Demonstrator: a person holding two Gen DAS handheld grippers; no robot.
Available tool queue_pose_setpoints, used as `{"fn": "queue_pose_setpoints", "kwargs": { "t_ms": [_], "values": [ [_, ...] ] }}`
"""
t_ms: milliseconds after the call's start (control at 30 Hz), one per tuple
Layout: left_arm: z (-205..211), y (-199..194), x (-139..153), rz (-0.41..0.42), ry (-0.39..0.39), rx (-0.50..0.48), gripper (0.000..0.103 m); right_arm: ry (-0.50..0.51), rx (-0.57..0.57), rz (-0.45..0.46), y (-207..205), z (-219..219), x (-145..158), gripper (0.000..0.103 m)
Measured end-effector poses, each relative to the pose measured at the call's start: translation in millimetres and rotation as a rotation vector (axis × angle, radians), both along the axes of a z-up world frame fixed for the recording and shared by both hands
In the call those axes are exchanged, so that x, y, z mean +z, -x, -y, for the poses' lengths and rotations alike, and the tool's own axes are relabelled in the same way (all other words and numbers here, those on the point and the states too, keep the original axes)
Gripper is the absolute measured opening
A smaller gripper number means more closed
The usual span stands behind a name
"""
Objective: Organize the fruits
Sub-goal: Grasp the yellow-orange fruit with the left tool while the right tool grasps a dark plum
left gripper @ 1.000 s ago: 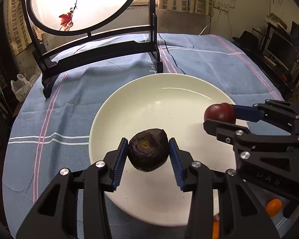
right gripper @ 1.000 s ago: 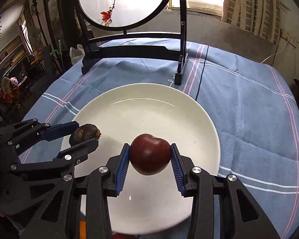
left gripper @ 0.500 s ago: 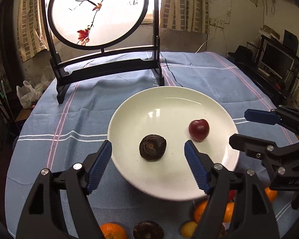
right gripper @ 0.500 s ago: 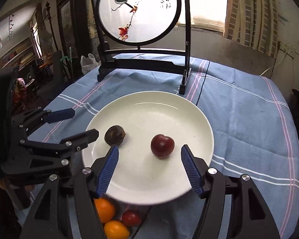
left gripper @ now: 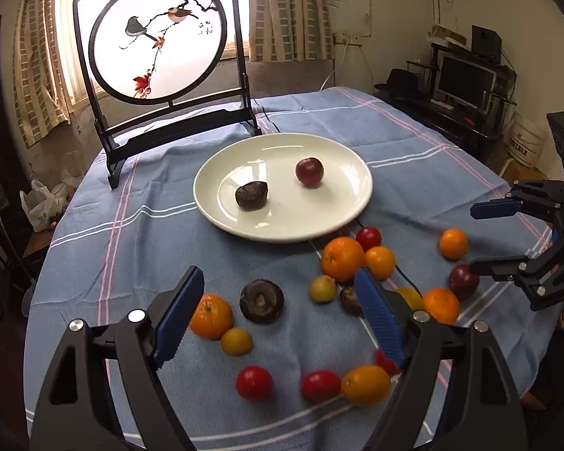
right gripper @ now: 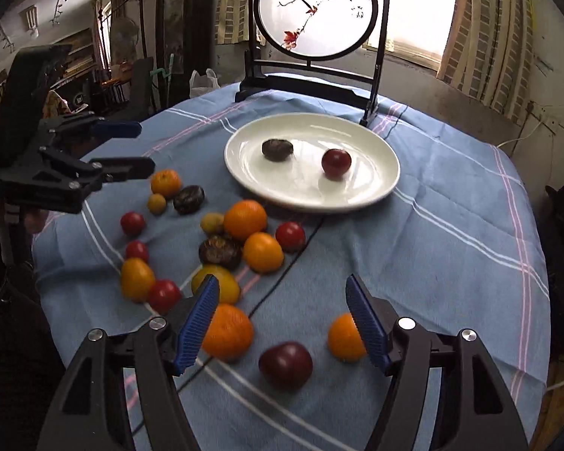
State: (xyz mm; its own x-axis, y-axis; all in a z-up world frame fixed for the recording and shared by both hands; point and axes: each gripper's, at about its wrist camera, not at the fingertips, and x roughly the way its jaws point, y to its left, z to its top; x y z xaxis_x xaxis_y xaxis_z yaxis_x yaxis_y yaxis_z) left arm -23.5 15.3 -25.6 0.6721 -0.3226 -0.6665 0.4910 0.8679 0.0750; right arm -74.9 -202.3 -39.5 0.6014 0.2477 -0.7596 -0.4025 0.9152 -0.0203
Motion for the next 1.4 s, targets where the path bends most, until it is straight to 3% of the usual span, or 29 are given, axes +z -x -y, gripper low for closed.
{"fn": "queue_pose_setpoints", "kwargs": {
  "t_ms": [333, 367, 467, 500, 633, 733, 833, 1000, 1200, 1267, 1400],
  "values": [
    [10.9, 46.2, -40.7, -0.103, -0.060, -0.161, 0.081, 0.071, -0.024, -0.116, 7.1, 5.2, -52.2, 0.069],
    [13.2, 51.0, -43.7, -0.107, -0.066, -0.180, 0.081, 0.085, -0.018, -0.117, 5.8, 3.0, -54.9, 0.066],
    [19.0, 59.4, -52.1, -0.128, -0.073, -0.218, 0.081, 0.080, 0.005, -0.125, 3.1, 0.0, -57.6, 0.039],
    [21.0, 60.7, -55.3, -0.142, -0.076, -0.227, 0.081, 0.093, 0.005, -0.120, 3.6, -0.9, -57.1, 0.038],
    [25.7, 60.4, -67.3, -0.188, -0.079, -0.230, 0.079, 0.093, -0.004, -0.118, 5.7, 3.2, -56.1, 0.038],
    [25.2, 53.9, -74.3, -0.221, -0.071, -0.217, 0.065, 0.076, -0.014, -0.117, 7.4, 7.9, -53.2, 0.038],
    [25.8, 53.6, -73.5, -0.216, -0.060, -0.215, 0.058, 0.077, -0.012, -0.113, 8.2, 8.7, -51.6, 0.038],
    [34.4, 42.8, -74.1, -0.206, -0.042, -0.202, 0.058, 0.067, -0.013, -0.117, 6.3, 8.6, -51.6, 0.038],
    [39.2, 45.1, -73.2, -0.187, -0.074, -0.233, 0.053, 0.061, -0.014, -0.108, 10.6, 11.9, -46.9, 0.038],
    [30.7, 47.2, -72.5, -0.176, -0.085, -0.226, 0.039, 0.051, -0.014, -0.115, 11.7, 14.0, -46.9, 0.038],
    [15.2, 47.4, -71.2, -0.213, -0.045, -0.238, 0.038, 0.047, -0.008, -0.117, 12.3, 13.5, -47.6, 0.038]
  ]
}}
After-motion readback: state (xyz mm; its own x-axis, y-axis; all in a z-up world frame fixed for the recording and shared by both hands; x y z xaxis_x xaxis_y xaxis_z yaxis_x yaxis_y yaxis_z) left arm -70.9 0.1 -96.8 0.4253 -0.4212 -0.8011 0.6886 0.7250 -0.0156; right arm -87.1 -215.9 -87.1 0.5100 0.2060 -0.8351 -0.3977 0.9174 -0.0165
